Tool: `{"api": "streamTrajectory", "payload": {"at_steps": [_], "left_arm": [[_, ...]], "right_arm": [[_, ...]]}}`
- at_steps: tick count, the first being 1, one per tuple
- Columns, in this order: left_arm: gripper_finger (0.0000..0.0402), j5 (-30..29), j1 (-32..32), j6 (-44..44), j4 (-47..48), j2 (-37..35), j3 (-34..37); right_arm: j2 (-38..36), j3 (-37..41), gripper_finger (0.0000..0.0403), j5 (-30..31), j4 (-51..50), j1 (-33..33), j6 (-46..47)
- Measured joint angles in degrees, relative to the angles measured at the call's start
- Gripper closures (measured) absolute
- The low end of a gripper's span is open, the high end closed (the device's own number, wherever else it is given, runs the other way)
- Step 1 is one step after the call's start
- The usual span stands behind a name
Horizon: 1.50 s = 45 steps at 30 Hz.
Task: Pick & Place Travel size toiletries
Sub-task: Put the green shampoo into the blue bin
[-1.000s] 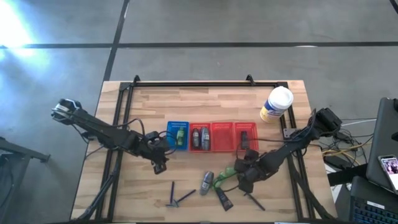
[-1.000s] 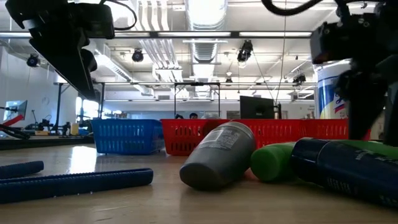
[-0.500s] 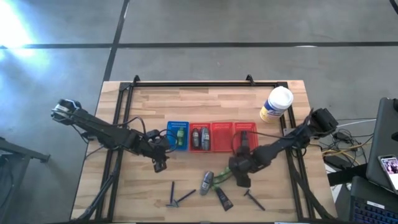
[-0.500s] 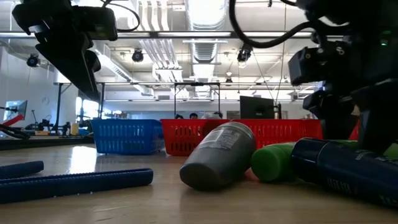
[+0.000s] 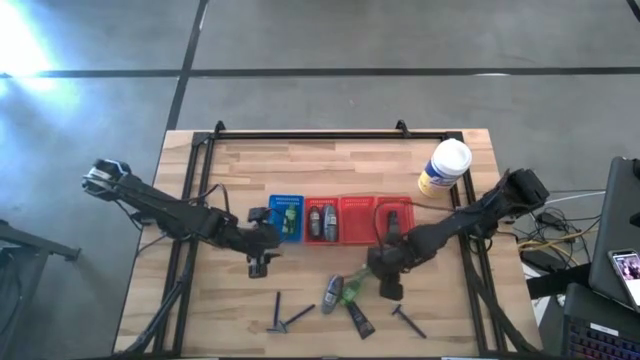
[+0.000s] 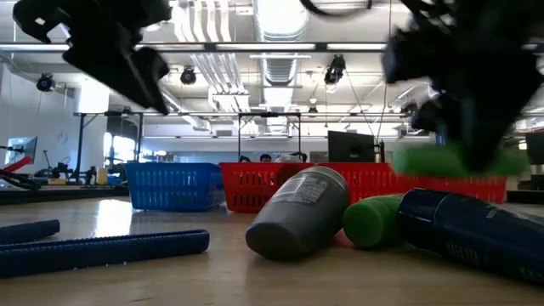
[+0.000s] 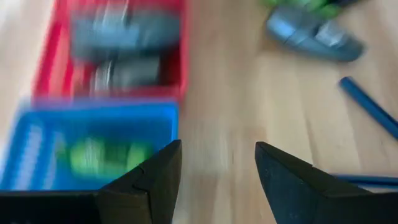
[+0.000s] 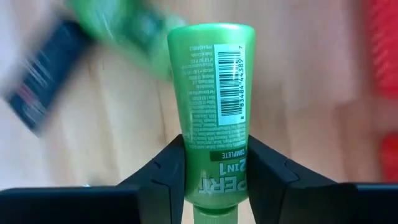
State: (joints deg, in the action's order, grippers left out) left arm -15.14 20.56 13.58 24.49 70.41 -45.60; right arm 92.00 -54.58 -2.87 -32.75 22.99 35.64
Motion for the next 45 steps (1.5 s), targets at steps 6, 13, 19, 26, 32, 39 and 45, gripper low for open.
{"api": "streamTrajectory", "payload": {"at_steps": [6, 13, 19, 26, 32, 39, 45], "left_arm": [[0.0193, -3.3, 0.1, -31.2, -15.0, 2.1, 0.0], [0.0193, -10.7, 0.0, -55.5, -31.6, 6.7, 0.0], [0.0191, -9.0, -0.1, -60.1, -37.9, 12.5, -1.6], [0.019, -11.5, -0.5, -61.6, -44.9, 16.5, -4.3], [0.0192, -9.9, -0.8, -61.7, -45.0, 18.3, -5.3], [0.0266, -11.5, -0.8, -61.2, -40.4, 18.7, -7.4], [0.0319, -14.1, -0.6, -59.3, -36.4, 18.6, -9.0]], "right_arm": [[-0.8, -9.7, 0.0282, -8.7, 0.1, -9.0, 0.0], [2.4, -17.9, 0.0272, -16.3, -4.4, -13.4, -7.3], [3.4, -21.6, 0.028, -16.9, -3.9, -15.7, -9.3], [4.8, -24.7, 0.0272, -17.6, -2.9, -16.5, -8.8], [4.6, -24.9, 0.0279, -17.6, -1.3, -16.5, -7.1], [4.6, -24.8, 0.0254, -18.0, -1.3, -16.7, -7.3], [4.6, -24.8, 0.0224, -17.2, -1.4, -17.6, -8.7]]}}
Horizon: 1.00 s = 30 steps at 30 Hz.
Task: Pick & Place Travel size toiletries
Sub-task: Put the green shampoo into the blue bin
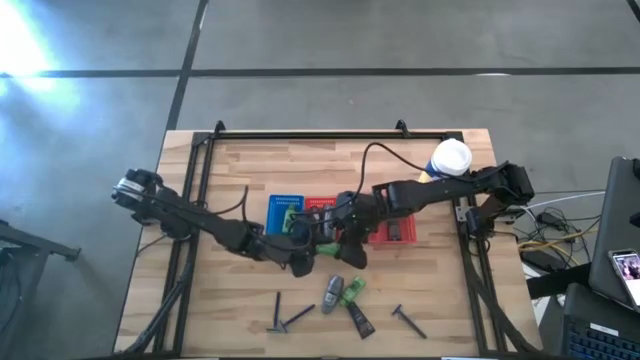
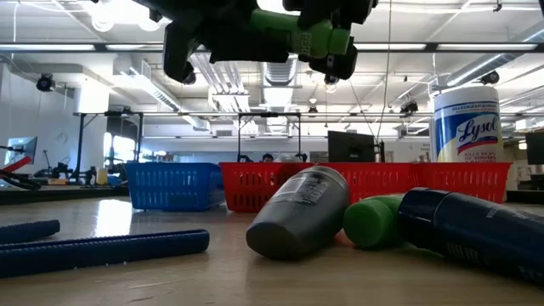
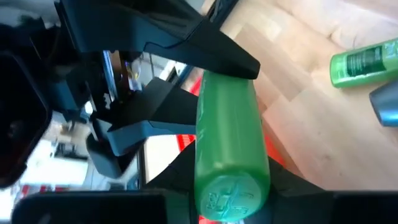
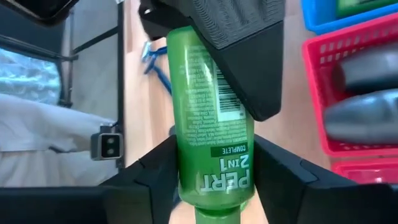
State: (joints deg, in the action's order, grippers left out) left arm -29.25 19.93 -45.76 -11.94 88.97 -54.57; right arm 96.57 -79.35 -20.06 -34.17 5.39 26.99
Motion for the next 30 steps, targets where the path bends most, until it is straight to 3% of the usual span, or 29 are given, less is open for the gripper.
{"api": "streamTrajectory", "payload": {"at_steps": [4, 10, 12, 15, 18, 21, 25, 30], "left_arm": [[0.0319, -5.4, 0.3, 7.5, 8.6, -1.6, -0.5], [0.0319, -14.2, 0.8, 32.0, 24.5, -6.3, 1.3], [0.0319, -18.5, 1.2, 45.1, 32.6, -8.0, 1.5], [0.0319, -20.1, 1.9, 73.3, 44.6, -10.2, 1.5], [0.0319, -20.0, 4.1, 100.6, 52.5, -11.0, 1.6], [0.0319, -19.4, 5.9, 118.6, 55.3, -10.4, 1.8], [0.0319, -19.2, 6.1, 130.9, 57.7, -8.0, 3.4], [0.0319, -17.4, 5.1, 135.3, 57.6, -4.9, 5.6]], "right_arm": [[-0.6, 0.0, 0.0196, 2.7, -1.1, -0.6, 0.2], [-3.4, 0.0, 0.0138, 10.8, -6.2, -0.4, -0.7], [-5.1, 0.0, 0.0119, 17.9, -8.4, -0.3, 0.0], [-7.7, 0.0, 0.0093, 29.5, -11.8, 0.0, 4.2], [-9.4, 0.2, 0.0074, 35.5, -13.5, 0.1, 8.5], [-10.7, 0.3, 0.0061, 38.7, -13.9, 0.1, 11.2], [-11.1, 0.4, 0.005, 41.1, -14.1, 0.0, 12.2], [-11.1, 0.7, 0.0045, 42.5, -14.4, 0.1, 12.4]]}}
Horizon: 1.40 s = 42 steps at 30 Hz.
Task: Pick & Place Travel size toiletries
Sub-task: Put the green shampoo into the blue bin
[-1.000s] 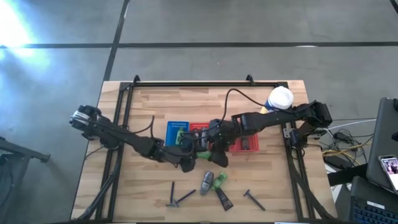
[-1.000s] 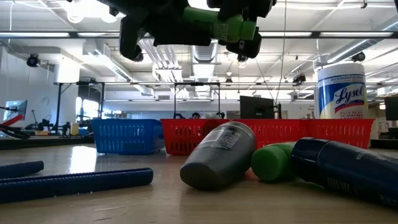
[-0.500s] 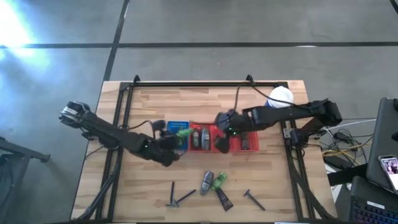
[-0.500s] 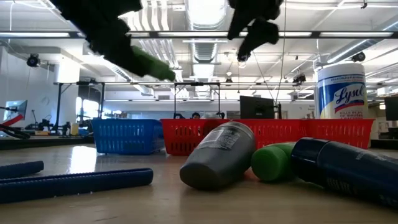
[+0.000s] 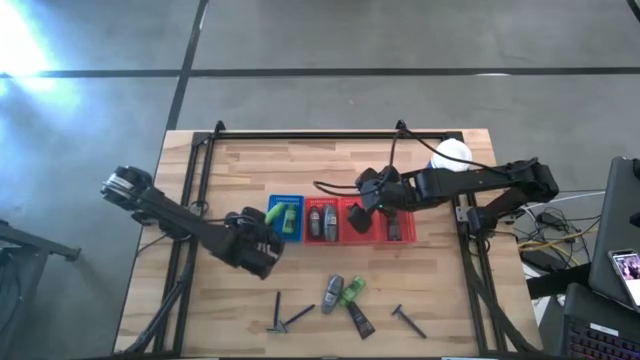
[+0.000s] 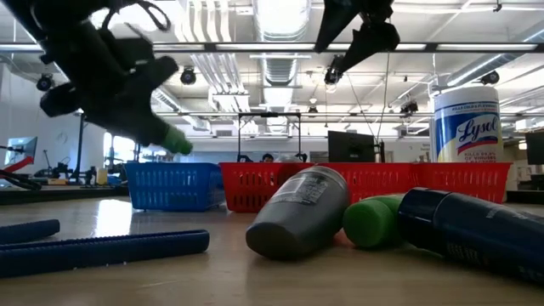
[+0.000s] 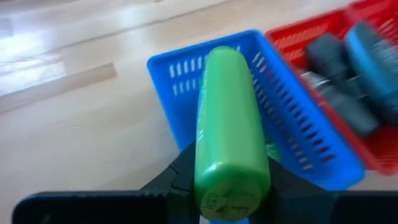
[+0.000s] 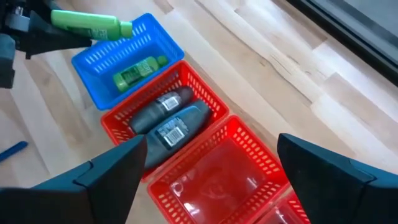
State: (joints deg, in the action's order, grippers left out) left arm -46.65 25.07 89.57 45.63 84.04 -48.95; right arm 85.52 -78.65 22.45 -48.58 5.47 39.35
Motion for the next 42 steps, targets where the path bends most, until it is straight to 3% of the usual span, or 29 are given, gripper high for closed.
{"api": "streamTrajectory", "payload": {"at_steps": [4, 10, 14, 16, 19, 22, 25, 32, 37, 42], "left_arm": [[0.0292, -0.8, -0.9, 0.1, -1.1, 2.4, 0.3], [0.021, -0.7, -2.1, -0.5, -4.5, 3.5, 0.3], [0.0164, 5.9, -2.1, -2.3, -4.9, 3.0, -0.2], [0.015, 9.9, -1.5, -8.9, -5.5, 2.3, -1.0], [0.0143, 13.3, 1.3, -26.9, -9.2, 1.5, -2.2], [0.0144, 15.4, 5.0, -48.1, -15.2, 1.0, -3.3], [0.0146, 17.3, 7.5, -57.8, -16.4, 1.0, -4.0], [0.0147, 17.4, 9.2, -52.6, -15.6, -0.8, -5.6], [0.0147, 17.6, 10.2, -49.4, -15.1, -1.1, -6.4], [0.0147, 17.7, 10.4, -48.9, -15.0, -1.1, -6.4]], "right_arm": [[0.0, 0.4, 0.0044, 0.1, -0.4, 0.0, 0.1], [0.0, 0.5, 0.0045, -1.1, -1.0, 0.1, 0.1], [0.1, 0.5, 0.005, -6.9, -4.5, 1.1, -2.1], [0.0, 1.3, 0.0054, -12.3, -6.5, 2.5, -6.9], [0.0, 5.2, 0.0062, -21.0, -6.5, 6.1, -14.4], [1.3, 9.7, 0.0069, -22.8, -3.9, 10.8, -23.2], [3.9, 13.2, 0.0073, -22.7, 1.2, 14.2, -30.5], [12.3, 15.8, 0.0062, -23.1, 16.9, 16.9, -38.7], [19.1, 12.6, 0.006, -24.4, 16.2, 17.0, -40.6], [25.4, 8.7, 0.0082, -27.4, 16.7, 17.0, -45.0]]}}
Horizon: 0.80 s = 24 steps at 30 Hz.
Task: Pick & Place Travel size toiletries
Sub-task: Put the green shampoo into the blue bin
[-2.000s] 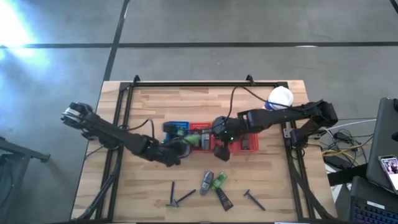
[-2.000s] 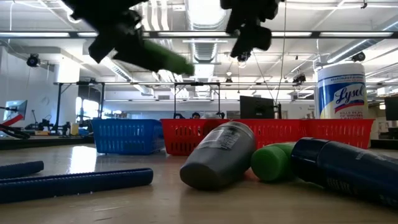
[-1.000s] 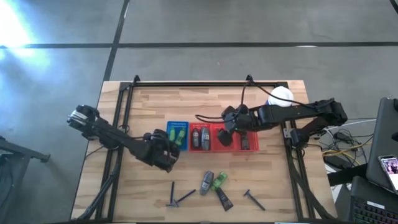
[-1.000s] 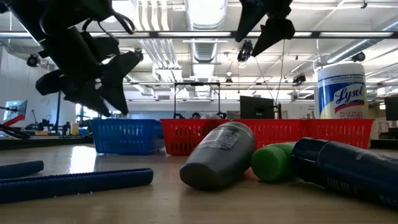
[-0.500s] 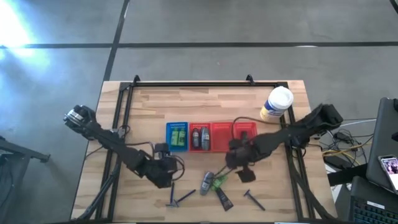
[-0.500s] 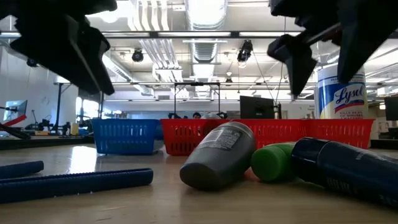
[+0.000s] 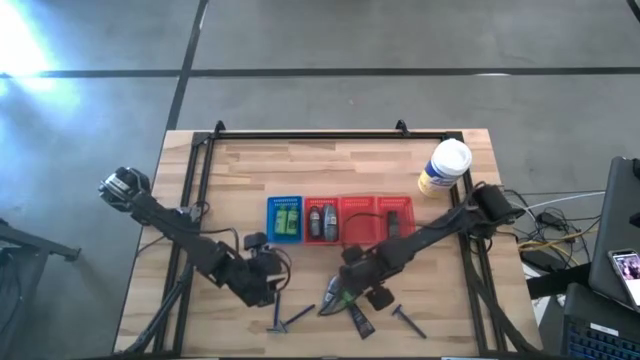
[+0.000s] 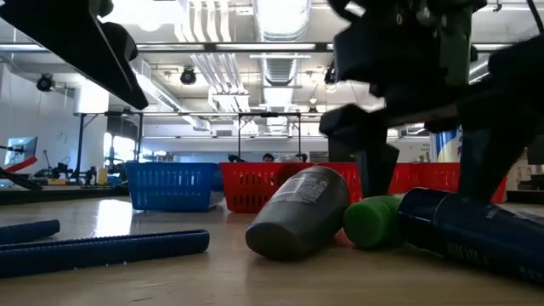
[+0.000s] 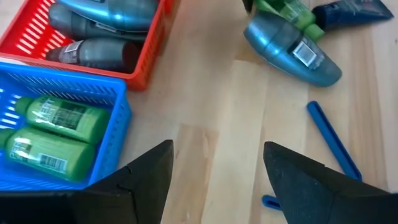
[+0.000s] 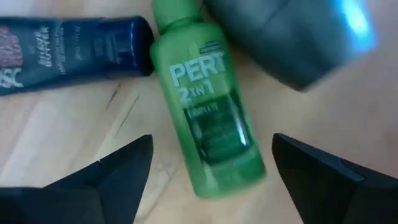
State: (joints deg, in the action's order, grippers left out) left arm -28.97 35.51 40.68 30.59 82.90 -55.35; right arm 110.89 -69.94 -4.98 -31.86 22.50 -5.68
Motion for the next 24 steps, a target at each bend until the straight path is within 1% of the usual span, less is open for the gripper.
{"api": "streamTrajectory", "payload": {"at_steps": [5, 8, 13, 15, 16, 17, 19, 21, 24], "left_arm": [[0.0148, 1.1, 0.2, 0.3, 0.4, -0.2, 0.1], [0.0147, 1.4, 0.3, 0.5, 1.1, -0.6, 0.1], [0.0149, 1.3, 0.4, 0.2, 5.4, -1.0, -1.1], [0.0149, 1.0, 0.5, -1.6, 5.9, -1.2, -1.2], [0.0149, 0.6, 0.6, -3.3, 5.8, -1.3, -1.3], [0.0149, 0.1, 0.8, -5.9, 5.5, -1.3, -1.2], [0.0149, -1.2, 1.3, -14.8, 3.5, -1.4, -1.0], [0.0149, -3.9, 1.6, -26.8, 0.3, -1.4, -0.3], [0.0149, -11.4, 1.3, -46.5, -10.5, -1.1, 1.7]], "right_arm": [[4.3, -3.8, 0.0121, 0.0, -4.0, 0.0, -0.6], [5.1, -5.0, 0.0162, -1.2, -5.5, -0.1, -1.3], [3.8, -5.5, 0.0247, -2.3, -6.7, -1.3, -1.0], [2.2, -5.2, 0.0267, -3.4, -9.5, -2.2, -0.3], [1.0, -5.1, 0.0268, -3.6, -10.1, -2.7, 0.0], [-0.5, -5.1, 0.0268, -3.9, -10.2, -3.3, 0.6], [-3.8, -5.3, 0.0268, -4.8, -11.1, -5.2, 2.2], [-6.5, -5.7, 0.0263, -7.1, -10.8, -7.5, 5.4], [-8.0, -8.0, 0.0242, -11.6, -9.7, -11.5, 12.3]]}}
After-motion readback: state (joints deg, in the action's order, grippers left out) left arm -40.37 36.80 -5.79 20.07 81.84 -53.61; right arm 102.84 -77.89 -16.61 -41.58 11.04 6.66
